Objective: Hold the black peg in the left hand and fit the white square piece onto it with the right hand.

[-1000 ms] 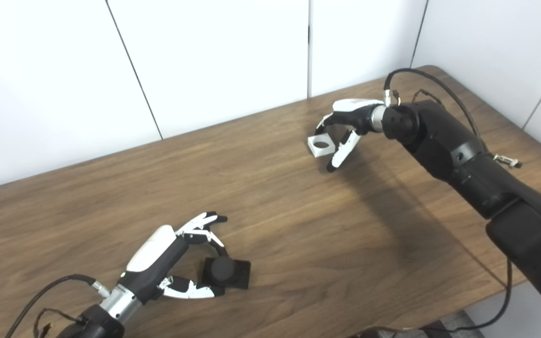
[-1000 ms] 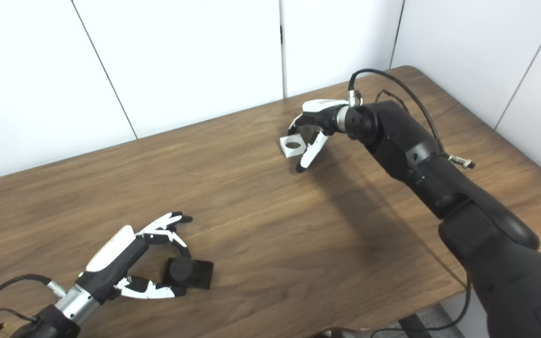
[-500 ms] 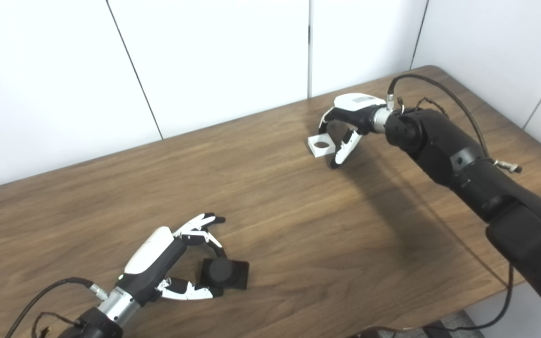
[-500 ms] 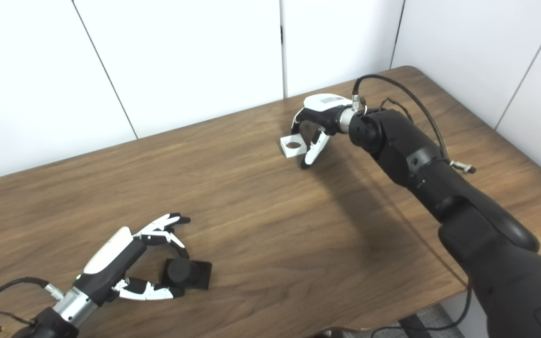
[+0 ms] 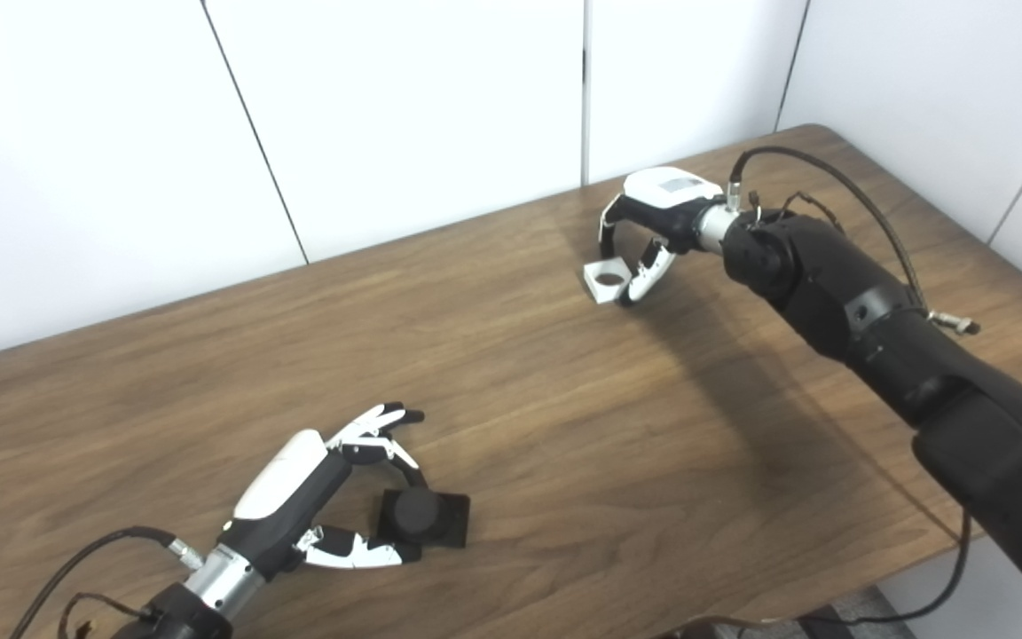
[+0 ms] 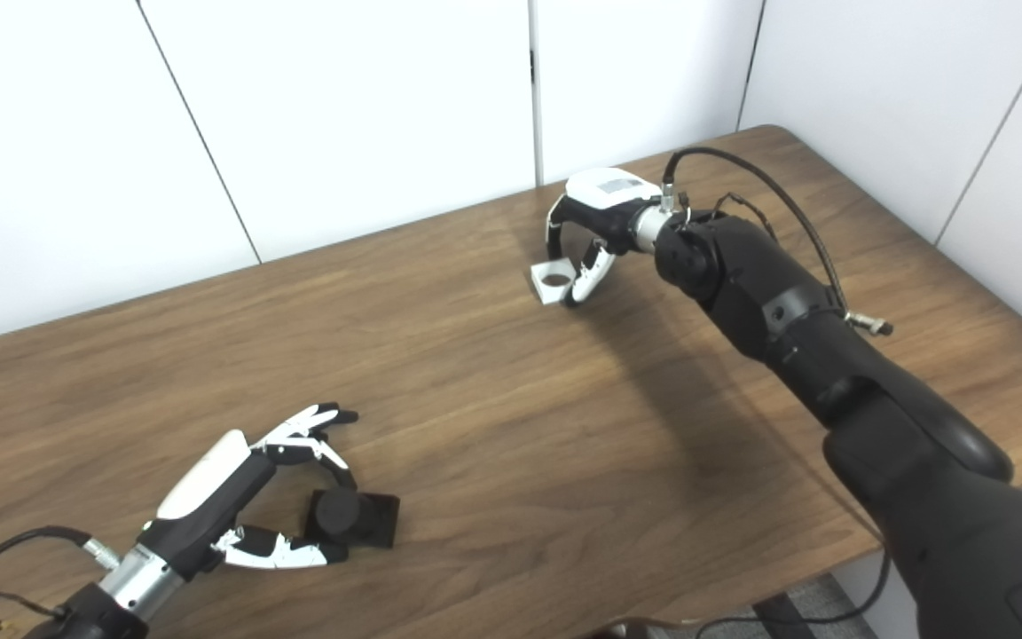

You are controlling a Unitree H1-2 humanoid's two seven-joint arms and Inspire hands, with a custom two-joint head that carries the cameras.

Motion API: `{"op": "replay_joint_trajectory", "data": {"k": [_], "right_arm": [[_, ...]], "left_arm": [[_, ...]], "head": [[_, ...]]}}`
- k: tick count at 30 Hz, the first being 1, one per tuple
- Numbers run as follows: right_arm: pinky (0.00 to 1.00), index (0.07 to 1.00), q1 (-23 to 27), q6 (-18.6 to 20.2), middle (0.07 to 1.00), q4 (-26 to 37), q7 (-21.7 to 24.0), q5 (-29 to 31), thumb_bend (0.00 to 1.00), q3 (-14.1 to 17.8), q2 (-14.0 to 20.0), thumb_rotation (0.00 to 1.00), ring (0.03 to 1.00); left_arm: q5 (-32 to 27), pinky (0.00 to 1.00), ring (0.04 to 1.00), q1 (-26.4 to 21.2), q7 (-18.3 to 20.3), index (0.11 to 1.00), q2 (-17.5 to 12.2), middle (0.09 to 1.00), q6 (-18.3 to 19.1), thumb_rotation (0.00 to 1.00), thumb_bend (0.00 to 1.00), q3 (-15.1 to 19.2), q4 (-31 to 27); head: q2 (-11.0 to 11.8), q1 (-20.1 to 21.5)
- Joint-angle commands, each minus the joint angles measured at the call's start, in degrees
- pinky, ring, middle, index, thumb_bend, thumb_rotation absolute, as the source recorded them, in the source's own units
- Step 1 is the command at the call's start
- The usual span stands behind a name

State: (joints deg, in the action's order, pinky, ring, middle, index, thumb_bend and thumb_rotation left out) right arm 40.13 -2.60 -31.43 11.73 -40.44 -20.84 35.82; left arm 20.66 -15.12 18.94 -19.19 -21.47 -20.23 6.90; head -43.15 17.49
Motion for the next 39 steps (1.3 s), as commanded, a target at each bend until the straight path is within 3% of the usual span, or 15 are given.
{"op": "replay_joint_trajectory", "data": {"k": [1, 24, 33, 39], "right_arm": [[0.88, 0.489, 0.9, 1.3, 0.793, -0.3, -2.2, -1.9, 0.52, 0.2, 0.3, 0.14, 0.84], [0.86, 0.484, 0.6, -0.9, 0.757, 0.5, -5.6, -2.1, 0.52, 0.6, 1.0, 0.14, 0.82], [0.88, 0.482, 0.2, -4.5, 0.753, 4.1, -7.8, -0.1, 0.52, 3.6, 2.0, 0.13, 0.825], [0.9, 0.481, 0.0, -4.0, 0.759, 7.9, -7.0, 0.6, 0.52, 5.9, 2.3, 0.13, 0.838]], "left_arm": [[1.3, 0.82, 0.967, 0.4, 1.2, 0.498, -1.5, 0.914, 1.6, 0.09, 0.52, 0.0, -0.9], [1.7, 0.82, 0.96, 0.0, 1.5, 0.498, -1.3, 0.907, 2.9, 0.09, 0.51, 0.1, -1.2], [2.0, 0.83, 0.959, -0.2, 1.2, 0.498, -1.0, 0.907, 2.6, 0.09, 0.51, 0.0, -0.4], [2.2, 0.82, 0.957, -0.3, 0.9, 0.498, -1.1, 0.907, 2.1, 0.09, 0.51, 0.1, -0.2]], "head": [[0.0, 0.1], [-0.3, -0.4], [-0.2, -0.3], [-0.3, -0.6]]}}
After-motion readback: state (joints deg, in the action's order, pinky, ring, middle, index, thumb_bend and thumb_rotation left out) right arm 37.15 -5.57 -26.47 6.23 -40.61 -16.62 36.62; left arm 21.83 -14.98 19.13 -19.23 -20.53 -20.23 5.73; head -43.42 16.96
